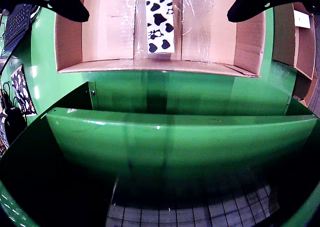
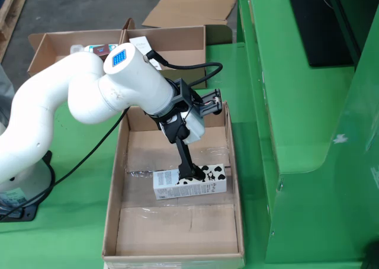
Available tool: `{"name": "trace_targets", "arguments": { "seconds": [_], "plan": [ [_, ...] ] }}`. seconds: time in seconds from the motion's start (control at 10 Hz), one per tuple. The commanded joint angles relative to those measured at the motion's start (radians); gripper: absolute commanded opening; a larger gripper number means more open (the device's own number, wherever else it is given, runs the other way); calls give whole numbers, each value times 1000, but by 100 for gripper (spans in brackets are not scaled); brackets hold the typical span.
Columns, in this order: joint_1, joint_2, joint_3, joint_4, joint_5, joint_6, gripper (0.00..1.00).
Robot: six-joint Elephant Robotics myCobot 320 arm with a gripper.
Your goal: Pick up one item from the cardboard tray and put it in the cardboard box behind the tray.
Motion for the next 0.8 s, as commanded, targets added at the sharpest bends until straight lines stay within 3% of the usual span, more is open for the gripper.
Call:
{"name": "trace_targets", "arguments": {
  "seconds": [0.0, 0.4, 0.7],
  "plan": [
    [-12, -17, 26, -37, 19, 5, 100],
    [-21, -68, 26, -11, 33, 9, 100],
    [-22, -179, 26, 167, 5, 29, 100]
  ]
}}
